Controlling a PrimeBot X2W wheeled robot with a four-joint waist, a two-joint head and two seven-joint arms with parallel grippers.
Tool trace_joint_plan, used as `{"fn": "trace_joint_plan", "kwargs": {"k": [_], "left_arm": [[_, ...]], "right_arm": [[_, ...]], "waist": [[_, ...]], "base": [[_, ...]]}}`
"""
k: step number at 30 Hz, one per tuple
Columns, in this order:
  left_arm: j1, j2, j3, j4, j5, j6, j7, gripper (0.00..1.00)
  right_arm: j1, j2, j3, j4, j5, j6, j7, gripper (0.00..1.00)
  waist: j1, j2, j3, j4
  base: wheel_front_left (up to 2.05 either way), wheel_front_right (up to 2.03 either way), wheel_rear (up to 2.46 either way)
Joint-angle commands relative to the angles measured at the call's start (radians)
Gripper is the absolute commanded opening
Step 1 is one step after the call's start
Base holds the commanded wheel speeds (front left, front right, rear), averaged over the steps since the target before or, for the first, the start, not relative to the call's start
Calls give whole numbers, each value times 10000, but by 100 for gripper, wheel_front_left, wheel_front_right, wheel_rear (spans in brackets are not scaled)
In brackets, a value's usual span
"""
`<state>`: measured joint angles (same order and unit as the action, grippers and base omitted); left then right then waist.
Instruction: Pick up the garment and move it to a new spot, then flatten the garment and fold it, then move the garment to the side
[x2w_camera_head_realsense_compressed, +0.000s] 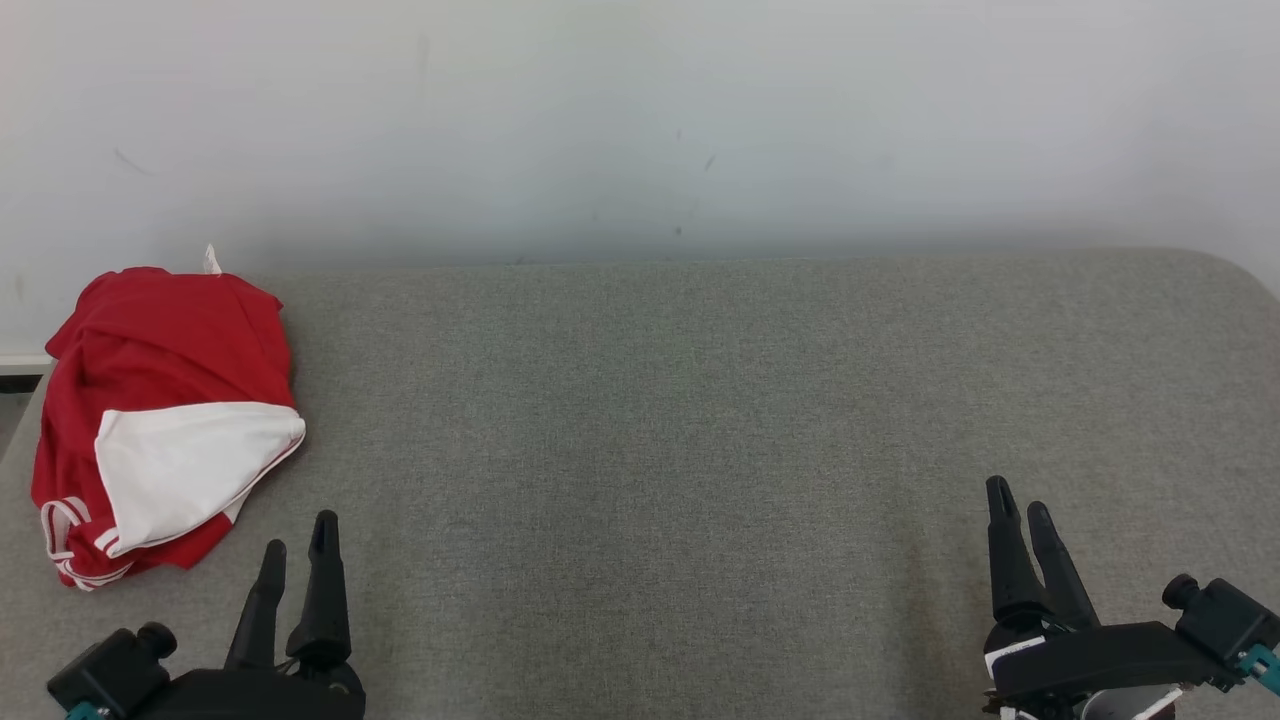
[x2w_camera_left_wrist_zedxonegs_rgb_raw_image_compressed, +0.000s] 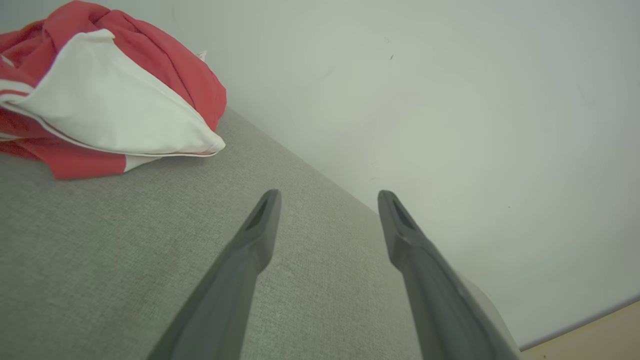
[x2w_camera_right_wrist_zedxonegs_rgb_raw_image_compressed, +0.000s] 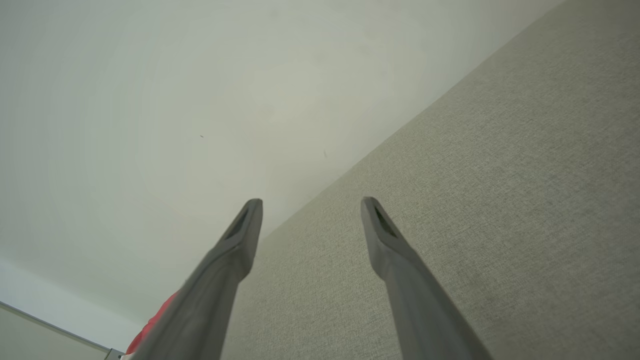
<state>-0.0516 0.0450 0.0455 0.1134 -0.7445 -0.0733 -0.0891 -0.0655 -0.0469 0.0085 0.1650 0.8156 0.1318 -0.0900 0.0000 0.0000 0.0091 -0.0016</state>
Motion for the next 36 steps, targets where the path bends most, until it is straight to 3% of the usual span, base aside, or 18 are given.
{"fn": "trace_joint_plan", "kwargs": {"k": [1, 20, 36], "left_arm": [[-1, 94, -41, -190, 370, 21, -116, 100], [38, 301, -407, -390, 2737, 291, -655, 100], [107, 401, -529, -535, 4276, 447, -1035, 100]], "right_arm": [[-170, -33, 39, -159, -299, -9, -103, 100], [-135, -37, 187, -282, -3178, -12, -639, 100], [-143, -41, 183, -349, -4905, -14, -1030, 100]], "waist": [[0, 0, -3, -1], [0, 0, 21, -36], [0, 0, 1, -46]], "base": [[0, 0, 0], [0, 0, 0], [0, 0, 0]]}}
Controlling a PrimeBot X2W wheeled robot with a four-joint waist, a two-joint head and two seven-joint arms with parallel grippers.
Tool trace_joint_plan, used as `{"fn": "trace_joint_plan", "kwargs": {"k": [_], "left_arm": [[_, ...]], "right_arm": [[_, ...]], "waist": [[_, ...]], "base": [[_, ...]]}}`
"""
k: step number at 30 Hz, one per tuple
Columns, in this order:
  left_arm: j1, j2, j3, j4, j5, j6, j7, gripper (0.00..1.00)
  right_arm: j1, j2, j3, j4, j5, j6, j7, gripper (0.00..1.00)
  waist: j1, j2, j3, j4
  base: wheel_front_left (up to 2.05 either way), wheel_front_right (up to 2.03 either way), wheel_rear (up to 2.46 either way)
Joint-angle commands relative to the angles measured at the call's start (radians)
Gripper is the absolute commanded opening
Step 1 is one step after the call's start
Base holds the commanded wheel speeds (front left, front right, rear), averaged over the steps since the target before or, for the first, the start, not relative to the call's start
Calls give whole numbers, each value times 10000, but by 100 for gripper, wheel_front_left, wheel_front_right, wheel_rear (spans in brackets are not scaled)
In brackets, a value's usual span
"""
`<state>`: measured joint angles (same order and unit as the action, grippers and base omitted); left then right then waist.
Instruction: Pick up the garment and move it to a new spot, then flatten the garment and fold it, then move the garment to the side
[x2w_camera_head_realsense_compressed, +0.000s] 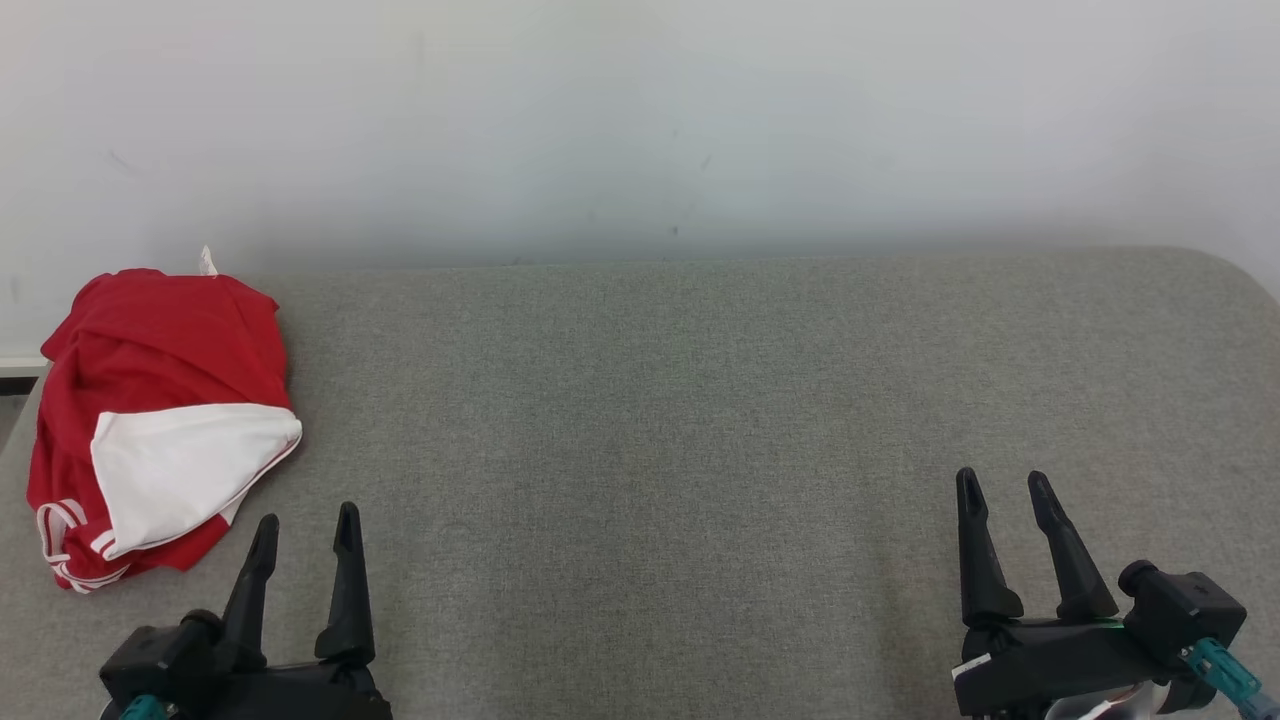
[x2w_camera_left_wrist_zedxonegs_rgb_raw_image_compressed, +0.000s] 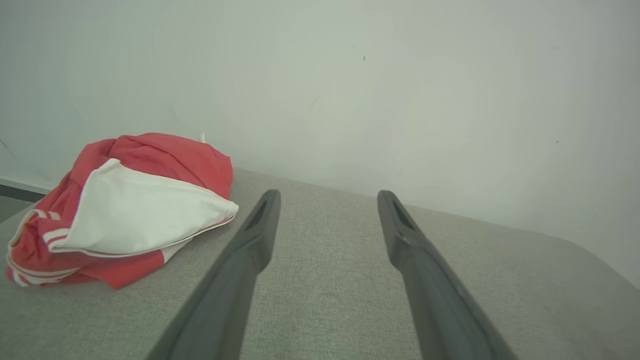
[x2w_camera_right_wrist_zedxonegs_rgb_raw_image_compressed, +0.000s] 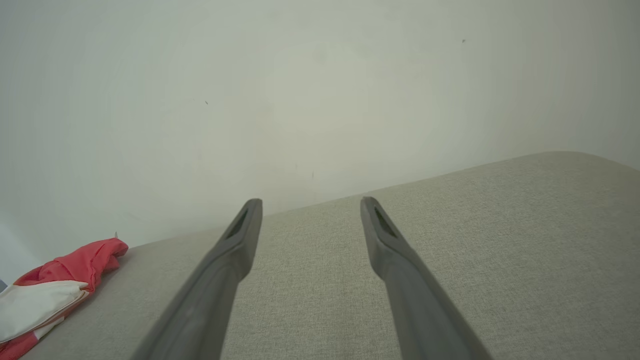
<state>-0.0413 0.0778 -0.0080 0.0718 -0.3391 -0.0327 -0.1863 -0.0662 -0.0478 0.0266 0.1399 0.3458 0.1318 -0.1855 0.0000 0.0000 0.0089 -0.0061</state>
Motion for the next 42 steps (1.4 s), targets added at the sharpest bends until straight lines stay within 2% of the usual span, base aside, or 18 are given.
{"fn": "trace_joint_plan", "kwargs": {"k": [1, 26, 42], "left_arm": [[6, 75, -1, -136, 319, 48, -96, 100], [255, 15, 68, -332, 2028, 15, -575, 100], [349, -134, 163, 45, 2223, -177, -789, 100]], "right_arm": [[-133, -32, -1, -104, -304, -14, -103, 100], [95, -34, -330, -125, -2276, -18, -582, 100], [162, -36, -114, 178, -1830, -21, -793, 100]], "waist": [[0, 0, 4, -4], [0, 0, 32, -83], [0, 0, -39, -108]], "base": [[0, 0, 0], [0, 0, 0], [0, 0, 0]]}}
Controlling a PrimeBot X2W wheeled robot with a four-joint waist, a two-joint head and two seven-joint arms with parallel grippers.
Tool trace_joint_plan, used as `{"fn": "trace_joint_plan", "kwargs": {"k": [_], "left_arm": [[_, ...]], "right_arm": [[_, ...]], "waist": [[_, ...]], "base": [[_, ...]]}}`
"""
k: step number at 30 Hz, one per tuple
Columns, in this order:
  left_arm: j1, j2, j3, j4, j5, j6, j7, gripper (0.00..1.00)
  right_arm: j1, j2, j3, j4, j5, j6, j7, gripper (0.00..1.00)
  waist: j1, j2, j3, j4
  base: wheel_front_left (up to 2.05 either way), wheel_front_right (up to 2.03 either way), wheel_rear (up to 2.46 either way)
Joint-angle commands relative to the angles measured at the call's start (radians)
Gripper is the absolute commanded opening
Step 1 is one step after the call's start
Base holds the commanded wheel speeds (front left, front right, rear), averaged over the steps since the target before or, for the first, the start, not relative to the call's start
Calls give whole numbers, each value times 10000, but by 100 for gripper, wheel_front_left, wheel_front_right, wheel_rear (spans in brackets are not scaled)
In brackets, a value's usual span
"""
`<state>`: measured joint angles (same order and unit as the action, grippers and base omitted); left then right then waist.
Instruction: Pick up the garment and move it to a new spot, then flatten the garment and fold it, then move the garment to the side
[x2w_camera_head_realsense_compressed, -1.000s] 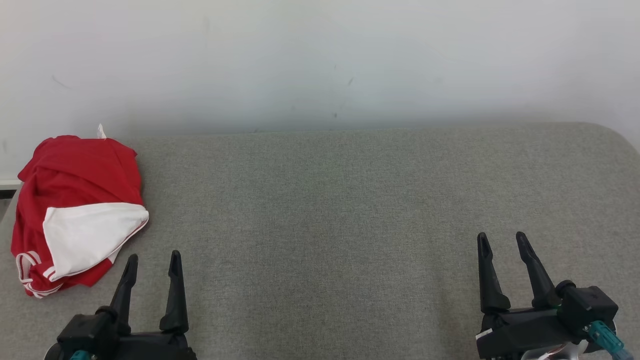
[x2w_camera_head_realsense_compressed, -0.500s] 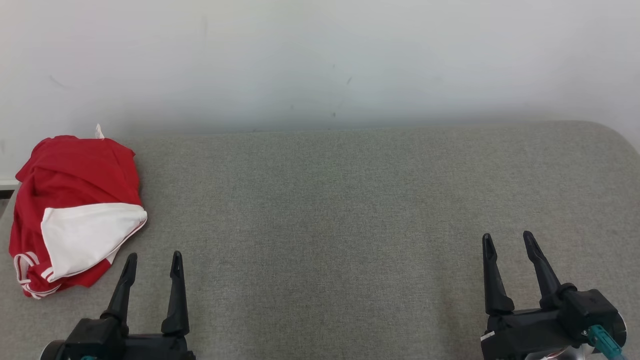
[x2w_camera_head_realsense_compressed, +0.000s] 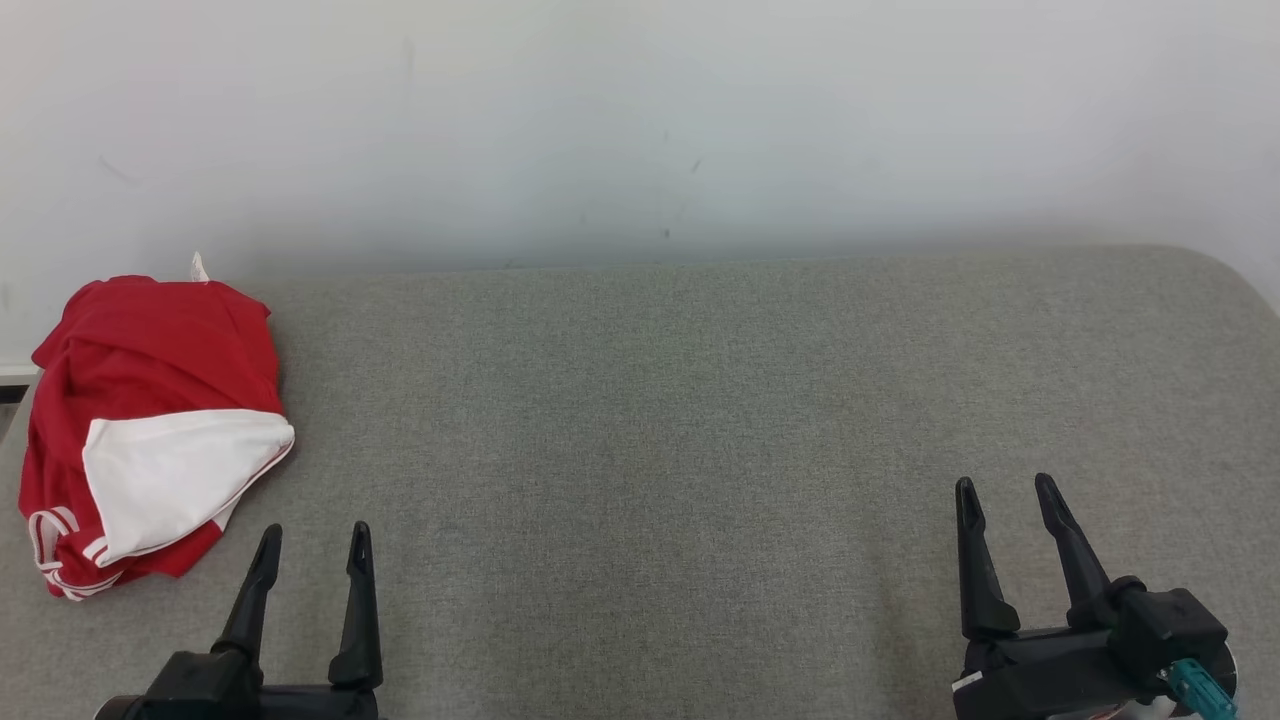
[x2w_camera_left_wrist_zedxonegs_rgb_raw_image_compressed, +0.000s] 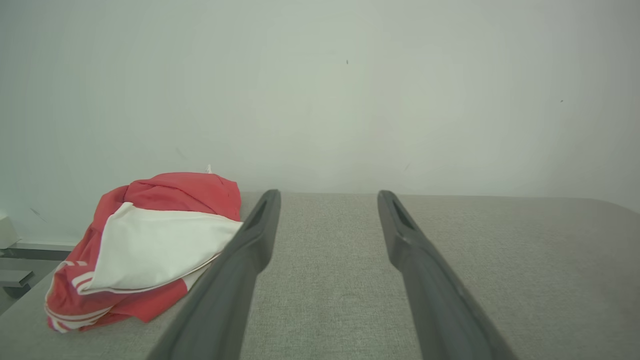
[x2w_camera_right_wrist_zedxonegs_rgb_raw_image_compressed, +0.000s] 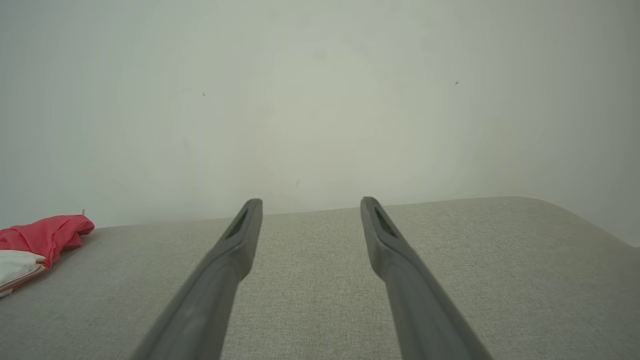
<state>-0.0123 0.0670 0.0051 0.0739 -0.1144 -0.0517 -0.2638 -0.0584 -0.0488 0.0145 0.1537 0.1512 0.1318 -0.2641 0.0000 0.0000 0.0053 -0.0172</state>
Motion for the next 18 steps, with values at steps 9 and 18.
{"fn": "trace_joint_plan", "kwargs": {"k": [9, 18], "left_arm": [[32, -38, 89, 218, -216, 15, -14, 100], [15, -43, 57, 266, -221, 70, -14, 100]], "right_arm": [[-11, -25, 25, 358, 690, -21, 51, 100], [-60, -25, 26, 427, 659, -21, 65, 100]], "waist": [[0, 0, -16, 3], [0, 0, -3, 6]], "base": [[0, 0, 0], [0, 0, 0]]}}
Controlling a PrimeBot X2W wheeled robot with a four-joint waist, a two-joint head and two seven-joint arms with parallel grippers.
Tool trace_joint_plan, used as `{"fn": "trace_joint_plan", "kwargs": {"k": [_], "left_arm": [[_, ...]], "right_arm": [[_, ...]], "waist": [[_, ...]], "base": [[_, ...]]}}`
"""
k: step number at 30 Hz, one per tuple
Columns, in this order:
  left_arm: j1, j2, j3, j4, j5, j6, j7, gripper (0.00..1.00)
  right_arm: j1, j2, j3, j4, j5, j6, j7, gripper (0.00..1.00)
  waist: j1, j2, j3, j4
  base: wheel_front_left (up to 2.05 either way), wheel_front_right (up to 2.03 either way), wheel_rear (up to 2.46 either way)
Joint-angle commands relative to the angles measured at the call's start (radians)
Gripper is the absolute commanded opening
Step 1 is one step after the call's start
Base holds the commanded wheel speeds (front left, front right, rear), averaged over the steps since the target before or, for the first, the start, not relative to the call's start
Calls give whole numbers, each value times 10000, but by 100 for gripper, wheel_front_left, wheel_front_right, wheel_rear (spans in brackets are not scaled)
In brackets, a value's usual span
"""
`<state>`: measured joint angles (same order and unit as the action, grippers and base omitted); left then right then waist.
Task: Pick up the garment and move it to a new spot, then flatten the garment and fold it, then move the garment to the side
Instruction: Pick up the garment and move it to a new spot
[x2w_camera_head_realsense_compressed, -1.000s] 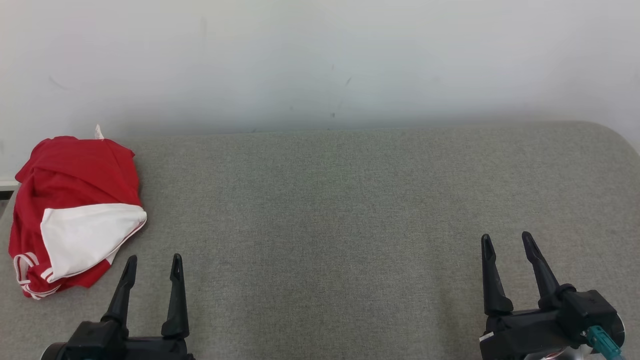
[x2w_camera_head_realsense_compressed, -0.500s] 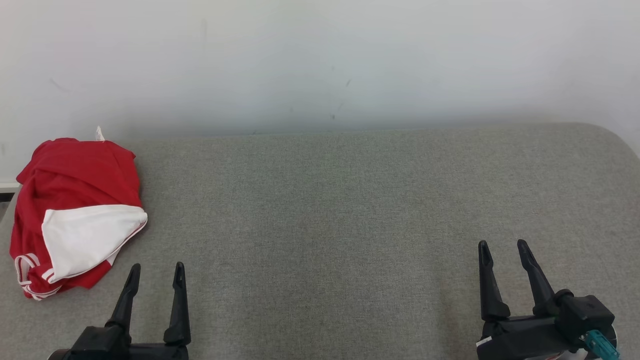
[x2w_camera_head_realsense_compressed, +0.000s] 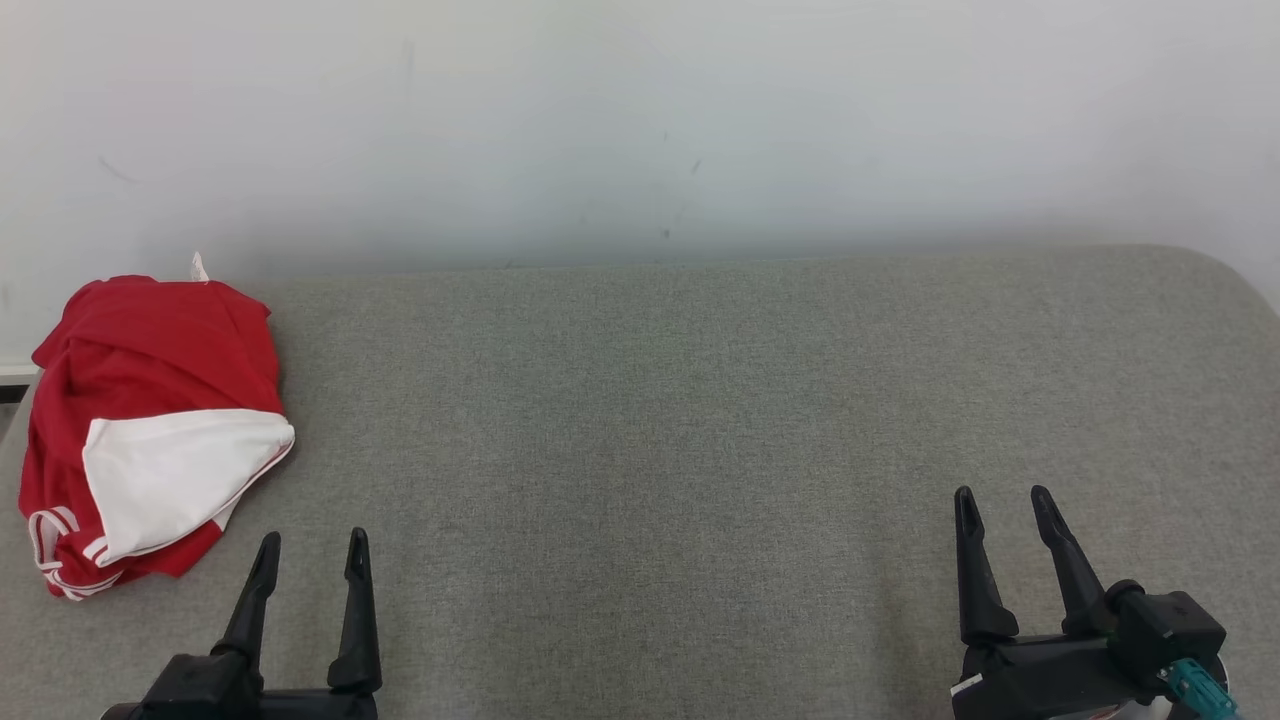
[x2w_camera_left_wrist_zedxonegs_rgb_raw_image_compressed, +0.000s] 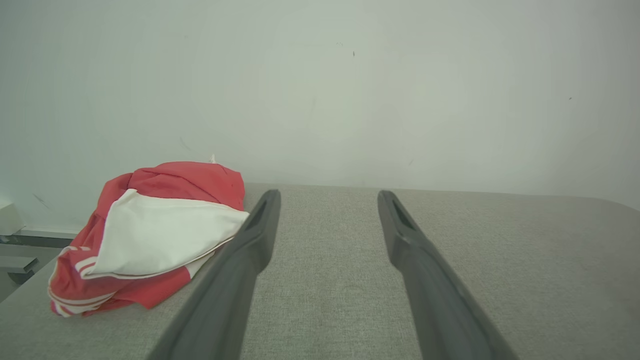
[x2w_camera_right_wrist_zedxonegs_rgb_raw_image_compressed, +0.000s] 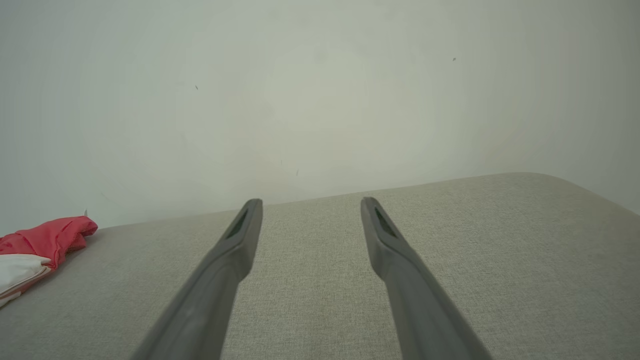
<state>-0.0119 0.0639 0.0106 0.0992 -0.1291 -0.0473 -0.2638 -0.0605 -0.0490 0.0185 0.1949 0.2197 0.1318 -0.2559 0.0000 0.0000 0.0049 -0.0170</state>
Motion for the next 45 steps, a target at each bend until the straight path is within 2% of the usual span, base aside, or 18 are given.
{"fn": "trace_joint_plan", "kwargs": {"k": [1, 10, 16, 39, 45], "left_arm": [[11, -13, 1, 13, -74, 26, -14, 100], [2, 24, -28, -18, -59, 74, -14, 100], [-65, 95, 0, -23, -49, 107, -14, 100], [71, 360, 343, 193, -274, 202, -13, 100], [159, 407, 416, 263, -327, 219, -13, 100]], "right_arm": [[-38, -23, -14, 15, -25, -21, -18, 100], [-43, -23, 2, 67, 36, -21, -21, 100], [4, -20, 81, 136, 124, -21, -45, 100], [99, -21, 355, 402, 313, -21, -77, 100], [72, -21, 480, 497, 399, -21, -83, 100]], "waist": [[0, 0, 1, 4], [0, 0, 39, 85], [0, 0, 30, 502], [0, 0, 2, 3348], [0, 0, -37, 3877]], "base": [[0, 0, 0], [0, 0, 0], [0, 0, 0], [0, 0, 0], [0, 0, 0]]}}
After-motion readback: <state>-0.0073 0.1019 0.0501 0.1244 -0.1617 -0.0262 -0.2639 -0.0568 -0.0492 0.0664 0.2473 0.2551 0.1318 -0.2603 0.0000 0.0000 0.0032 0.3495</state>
